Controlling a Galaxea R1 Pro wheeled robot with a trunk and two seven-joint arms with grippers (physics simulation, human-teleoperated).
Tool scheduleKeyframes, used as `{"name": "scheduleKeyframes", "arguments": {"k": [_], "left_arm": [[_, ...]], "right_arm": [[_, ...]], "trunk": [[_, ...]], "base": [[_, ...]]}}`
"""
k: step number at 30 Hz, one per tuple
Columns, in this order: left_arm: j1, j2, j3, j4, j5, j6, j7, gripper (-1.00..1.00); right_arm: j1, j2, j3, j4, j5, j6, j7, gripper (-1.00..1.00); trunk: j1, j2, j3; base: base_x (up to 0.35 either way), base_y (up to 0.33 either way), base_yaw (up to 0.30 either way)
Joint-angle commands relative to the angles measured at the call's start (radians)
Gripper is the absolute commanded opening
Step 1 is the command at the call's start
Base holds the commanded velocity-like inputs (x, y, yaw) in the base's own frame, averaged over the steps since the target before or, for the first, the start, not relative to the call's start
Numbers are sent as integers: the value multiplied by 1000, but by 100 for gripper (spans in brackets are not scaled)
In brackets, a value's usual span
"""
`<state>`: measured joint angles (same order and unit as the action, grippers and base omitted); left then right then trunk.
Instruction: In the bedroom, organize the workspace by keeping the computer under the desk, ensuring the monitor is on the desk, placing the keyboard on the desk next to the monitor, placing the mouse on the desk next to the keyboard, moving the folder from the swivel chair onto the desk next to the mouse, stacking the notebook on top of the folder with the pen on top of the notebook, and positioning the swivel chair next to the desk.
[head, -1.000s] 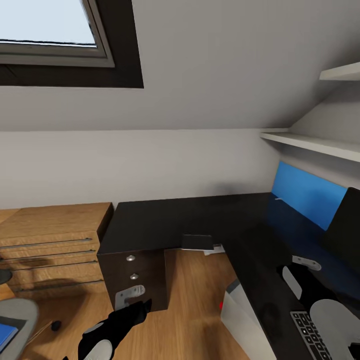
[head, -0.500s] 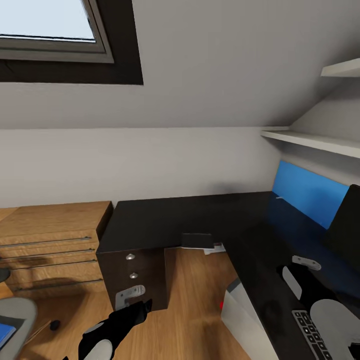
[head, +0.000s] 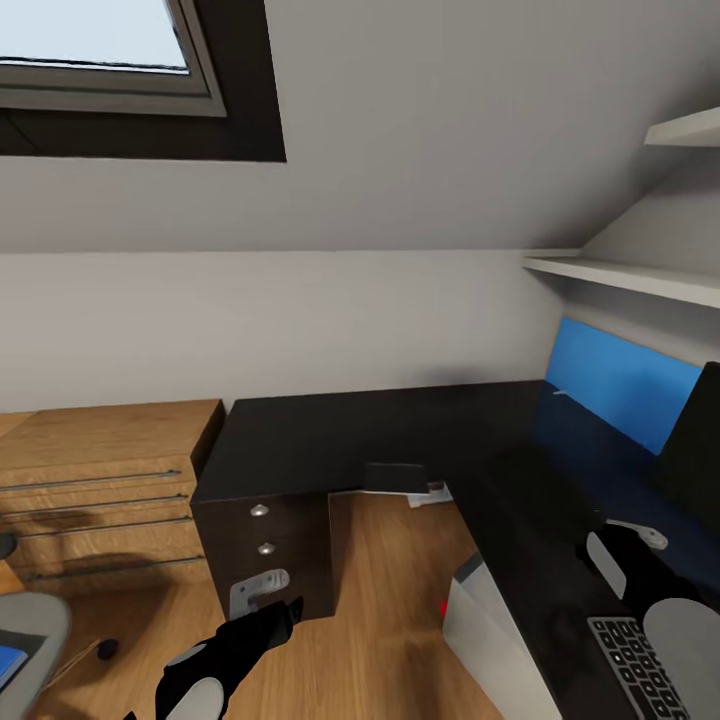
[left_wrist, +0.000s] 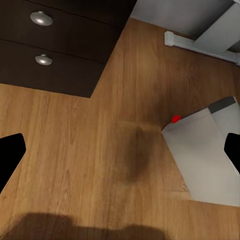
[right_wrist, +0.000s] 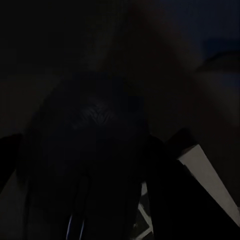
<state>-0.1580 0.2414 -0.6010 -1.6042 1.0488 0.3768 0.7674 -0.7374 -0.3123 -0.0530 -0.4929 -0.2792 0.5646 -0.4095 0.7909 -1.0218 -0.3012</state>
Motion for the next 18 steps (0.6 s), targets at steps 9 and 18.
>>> {"name": "scheduleKeyframes", "arguments": {"k": [9, 18], "left_arm": [[-1, 1, -3, -2, 5, 4, 7, 100], [-2, 1, -4, -2, 5, 4, 7, 100]], "right_arm": [[0, -1, 2, 2, -13, 3, -8, -100], [0, 1, 2, 5, -13, -11, -11, -100]], "trunk": [[35, -64, -30], [69, -127, -58]], "base": [[0, 0, 0], [0, 0, 0]]}}
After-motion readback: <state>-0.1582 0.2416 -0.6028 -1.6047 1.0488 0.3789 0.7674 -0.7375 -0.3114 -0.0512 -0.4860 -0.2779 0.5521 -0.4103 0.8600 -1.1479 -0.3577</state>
